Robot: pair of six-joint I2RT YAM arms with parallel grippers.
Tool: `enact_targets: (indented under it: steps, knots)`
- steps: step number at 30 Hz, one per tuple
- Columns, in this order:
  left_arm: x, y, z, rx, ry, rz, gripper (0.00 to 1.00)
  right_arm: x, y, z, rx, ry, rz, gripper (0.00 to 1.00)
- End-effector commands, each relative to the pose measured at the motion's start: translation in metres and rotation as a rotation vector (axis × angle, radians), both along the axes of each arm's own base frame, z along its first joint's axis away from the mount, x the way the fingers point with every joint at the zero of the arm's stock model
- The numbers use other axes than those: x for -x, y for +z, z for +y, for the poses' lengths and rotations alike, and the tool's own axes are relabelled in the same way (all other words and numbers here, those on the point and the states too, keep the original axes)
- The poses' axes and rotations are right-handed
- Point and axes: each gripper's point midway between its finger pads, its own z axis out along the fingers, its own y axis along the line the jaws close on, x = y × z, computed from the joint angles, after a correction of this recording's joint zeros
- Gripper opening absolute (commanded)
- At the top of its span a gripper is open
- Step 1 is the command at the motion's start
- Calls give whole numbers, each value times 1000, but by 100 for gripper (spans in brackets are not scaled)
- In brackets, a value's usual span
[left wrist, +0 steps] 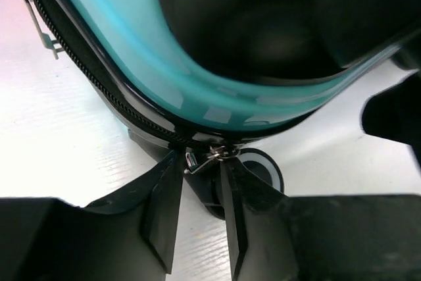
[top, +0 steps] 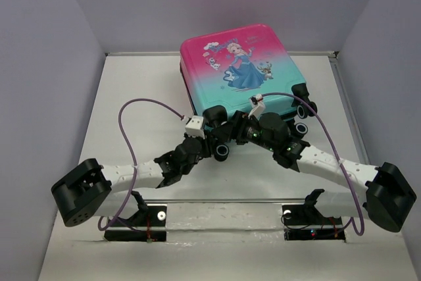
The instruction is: Pack the luggage
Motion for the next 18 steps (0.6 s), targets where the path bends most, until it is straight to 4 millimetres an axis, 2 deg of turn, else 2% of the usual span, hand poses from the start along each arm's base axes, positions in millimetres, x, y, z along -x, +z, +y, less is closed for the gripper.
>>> enact_targets:
  steps: [1,2,4,5,11,14,16,18]
  knots:
    - [-29,62,-11,141,85,-161,36,5,8,4,-32,48,-43,7]
    - [-31,62,-9,140,101,-166,32,6,7,5,-34,53,-41,7]
    - [-36,62,-4,134,148,-173,11,8,6,4,-37,58,-36,7]
    - [-37,62,-2,134,162,-175,6,9,5,4,-37,60,-37,7]
    - [-36,78,9,167,201,-208,6,12,0,-1,-29,54,-40,7]
    - [-33,82,24,178,243,-215,6,12,-3,-6,-18,35,-41,7]
    - [-30,73,38,139,280,-192,6,12,-4,-14,-9,9,-54,7]
    - [-28,56,54,80,327,-157,6,14,-6,-23,13,-8,-67,7]
